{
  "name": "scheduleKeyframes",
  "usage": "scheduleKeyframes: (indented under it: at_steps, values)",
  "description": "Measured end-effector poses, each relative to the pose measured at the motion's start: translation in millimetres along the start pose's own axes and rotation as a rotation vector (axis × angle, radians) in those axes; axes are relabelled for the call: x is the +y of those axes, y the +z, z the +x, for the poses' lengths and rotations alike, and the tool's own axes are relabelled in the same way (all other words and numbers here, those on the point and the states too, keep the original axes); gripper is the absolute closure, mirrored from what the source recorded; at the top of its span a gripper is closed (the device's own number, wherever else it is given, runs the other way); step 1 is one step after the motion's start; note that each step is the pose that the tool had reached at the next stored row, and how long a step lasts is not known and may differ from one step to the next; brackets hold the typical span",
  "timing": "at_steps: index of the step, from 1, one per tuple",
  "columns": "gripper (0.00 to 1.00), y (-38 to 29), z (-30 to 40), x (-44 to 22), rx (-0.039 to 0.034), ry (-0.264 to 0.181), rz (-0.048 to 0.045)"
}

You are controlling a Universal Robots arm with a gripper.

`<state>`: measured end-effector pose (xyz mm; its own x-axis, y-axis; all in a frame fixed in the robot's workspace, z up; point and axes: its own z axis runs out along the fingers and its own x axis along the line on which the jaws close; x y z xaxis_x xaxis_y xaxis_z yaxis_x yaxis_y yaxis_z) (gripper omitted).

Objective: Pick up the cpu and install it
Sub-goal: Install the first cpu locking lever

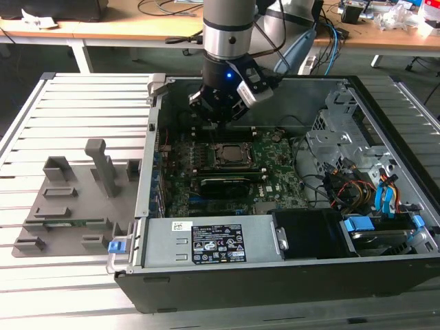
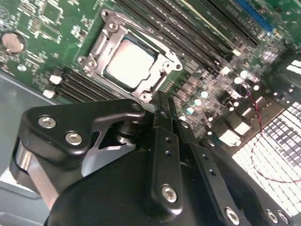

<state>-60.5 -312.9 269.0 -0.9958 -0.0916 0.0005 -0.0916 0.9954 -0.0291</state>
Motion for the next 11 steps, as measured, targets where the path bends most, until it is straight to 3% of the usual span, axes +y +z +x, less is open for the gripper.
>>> scheduleKeyframes:
  at_steps: [1, 5, 11]
  values:
    - [0.89, 0.0, 6.5, 0.8, -0.0001, 0.001, -0.0001]
    - [0.89, 0.0, 16.4, 2.4, -0.0001, 0.001, 0.0]
    - [0.89, -0.1, 25.8, 5.3, 0.0001, 0.001, -0.0004]
